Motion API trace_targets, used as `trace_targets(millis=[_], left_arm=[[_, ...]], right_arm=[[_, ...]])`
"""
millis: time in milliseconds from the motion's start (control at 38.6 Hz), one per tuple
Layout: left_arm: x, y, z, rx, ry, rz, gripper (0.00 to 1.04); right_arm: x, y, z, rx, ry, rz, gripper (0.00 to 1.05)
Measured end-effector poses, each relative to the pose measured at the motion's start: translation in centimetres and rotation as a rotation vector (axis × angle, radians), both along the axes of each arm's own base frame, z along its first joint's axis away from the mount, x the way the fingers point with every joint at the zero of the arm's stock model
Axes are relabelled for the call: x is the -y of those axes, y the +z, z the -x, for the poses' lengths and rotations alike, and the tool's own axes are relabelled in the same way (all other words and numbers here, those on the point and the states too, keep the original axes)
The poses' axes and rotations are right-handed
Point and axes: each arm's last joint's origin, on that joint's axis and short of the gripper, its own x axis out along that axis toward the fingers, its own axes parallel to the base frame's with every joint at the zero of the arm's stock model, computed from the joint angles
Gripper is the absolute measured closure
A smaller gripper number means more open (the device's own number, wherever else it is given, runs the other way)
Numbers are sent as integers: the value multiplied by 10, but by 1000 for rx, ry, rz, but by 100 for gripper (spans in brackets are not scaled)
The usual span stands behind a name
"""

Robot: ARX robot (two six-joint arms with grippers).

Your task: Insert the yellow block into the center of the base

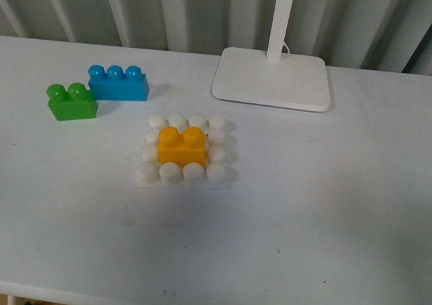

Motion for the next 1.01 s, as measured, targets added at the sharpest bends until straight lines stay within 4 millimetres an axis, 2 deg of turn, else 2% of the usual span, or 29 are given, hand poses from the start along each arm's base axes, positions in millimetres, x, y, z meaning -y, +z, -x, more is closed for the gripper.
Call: trace_targets(millis=[571, 726, 1012], left_arm=[[0, 0, 13, 2, 0, 0, 101], [0, -3, 24, -5, -1, 0, 101], [0, -3, 24, -4, 0, 0, 101]], right_arm=[[0, 0, 0, 0, 0, 0, 9], [0, 0, 0, 0, 0, 0, 9], [0, 0, 0, 0, 0, 0, 9]])
